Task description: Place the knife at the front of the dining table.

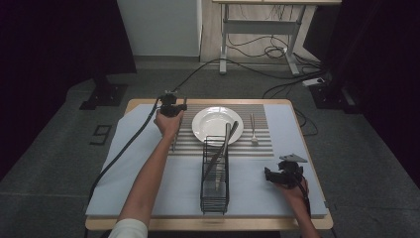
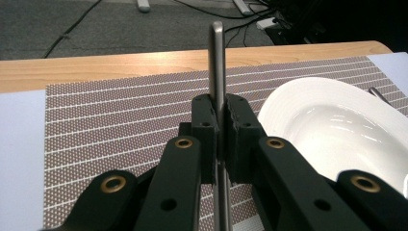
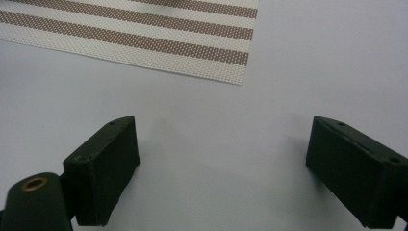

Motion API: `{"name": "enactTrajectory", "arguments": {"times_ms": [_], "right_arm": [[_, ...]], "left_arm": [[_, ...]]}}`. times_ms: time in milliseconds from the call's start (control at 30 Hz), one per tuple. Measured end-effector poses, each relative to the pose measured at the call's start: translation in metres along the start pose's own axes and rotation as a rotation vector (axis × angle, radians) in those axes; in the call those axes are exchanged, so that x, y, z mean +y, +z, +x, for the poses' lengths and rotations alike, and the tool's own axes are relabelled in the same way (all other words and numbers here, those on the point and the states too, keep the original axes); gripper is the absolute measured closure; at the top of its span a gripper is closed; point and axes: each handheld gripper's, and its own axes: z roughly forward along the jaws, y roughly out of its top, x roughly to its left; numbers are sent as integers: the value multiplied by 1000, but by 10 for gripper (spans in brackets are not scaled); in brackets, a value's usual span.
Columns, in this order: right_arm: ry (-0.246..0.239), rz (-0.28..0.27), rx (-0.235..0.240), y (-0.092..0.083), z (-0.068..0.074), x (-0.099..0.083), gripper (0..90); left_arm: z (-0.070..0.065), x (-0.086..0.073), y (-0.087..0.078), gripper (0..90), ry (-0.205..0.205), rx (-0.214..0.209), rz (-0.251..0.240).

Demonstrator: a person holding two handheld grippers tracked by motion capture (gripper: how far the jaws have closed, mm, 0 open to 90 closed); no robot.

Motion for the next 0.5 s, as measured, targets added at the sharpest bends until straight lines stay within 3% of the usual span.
{"name": "enactTrajectory", "arguments": {"times_ms": [400,500], "right_arm": [[0,0,0,0,0,0,109],[0,1,0,0,0,0,109]], "left_arm": [[3,-5,13,836,-12,25,20],[3,-7,17,836,-15,51,31]]}}
